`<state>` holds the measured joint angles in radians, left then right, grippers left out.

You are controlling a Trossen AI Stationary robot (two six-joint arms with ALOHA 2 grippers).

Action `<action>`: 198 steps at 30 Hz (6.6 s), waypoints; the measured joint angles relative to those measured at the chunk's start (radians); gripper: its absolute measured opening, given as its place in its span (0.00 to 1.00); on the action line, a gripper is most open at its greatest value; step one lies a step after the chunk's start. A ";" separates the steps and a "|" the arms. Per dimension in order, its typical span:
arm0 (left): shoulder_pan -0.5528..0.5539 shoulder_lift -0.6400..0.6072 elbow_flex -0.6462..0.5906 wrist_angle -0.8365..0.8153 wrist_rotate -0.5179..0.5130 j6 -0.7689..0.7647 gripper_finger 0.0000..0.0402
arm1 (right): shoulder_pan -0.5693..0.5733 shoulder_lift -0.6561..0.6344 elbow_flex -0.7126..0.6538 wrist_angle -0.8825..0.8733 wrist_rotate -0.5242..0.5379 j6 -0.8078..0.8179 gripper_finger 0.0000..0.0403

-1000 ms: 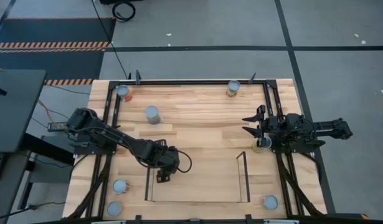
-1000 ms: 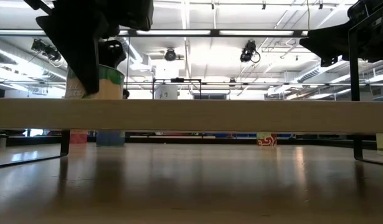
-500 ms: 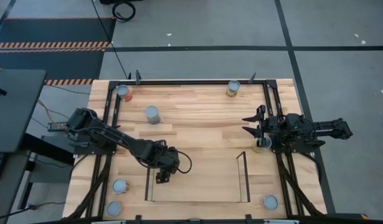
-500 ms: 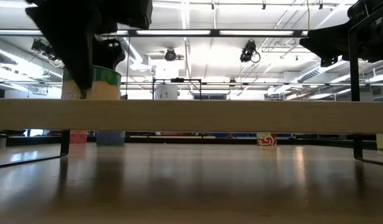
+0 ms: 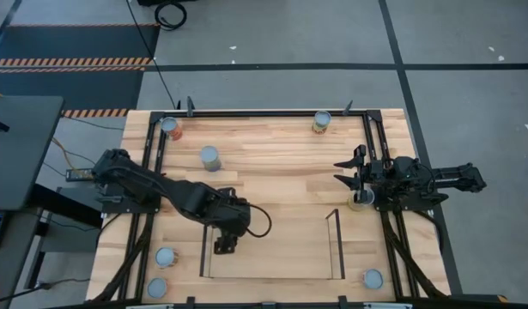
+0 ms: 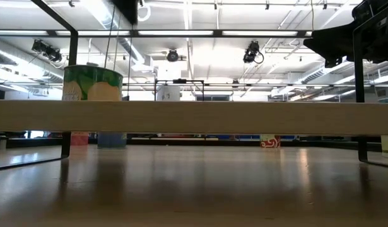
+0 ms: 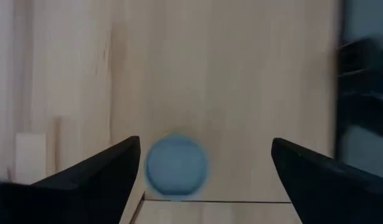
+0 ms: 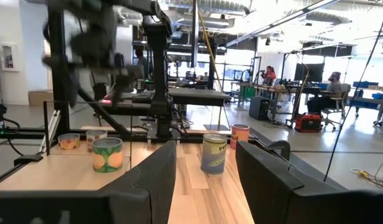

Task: Pick and place cans onto a shelf
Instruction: Put the canned tomatoes on the shelf

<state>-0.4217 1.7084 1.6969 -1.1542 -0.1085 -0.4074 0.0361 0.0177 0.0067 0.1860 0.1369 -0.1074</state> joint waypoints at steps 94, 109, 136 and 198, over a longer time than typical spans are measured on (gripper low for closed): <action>-0.659 -0.246 -0.662 0.123 0.051 -0.601 0.71 | 0.000 0.000 0.000 0.000 0.000 0.000 0.43; -0.422 -0.247 -0.025 -0.200 -0.056 -0.515 0.72 | 0.000 0.000 0.000 0.000 0.000 0.000 0.43; -0.105 0.162 0.030 0.021 -0.006 -0.146 0.72 | 0.000 0.000 0.000 0.001 0.000 0.000 0.43; -0.203 0.314 0.029 -0.007 0.065 -0.160 0.72 | 0.000 0.002 0.000 0.023 0.000 0.000 0.43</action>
<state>-0.6250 2.0221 1.7264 -1.1617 -0.0433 -0.5675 0.0364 0.0196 0.0063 0.2085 0.1368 -0.1074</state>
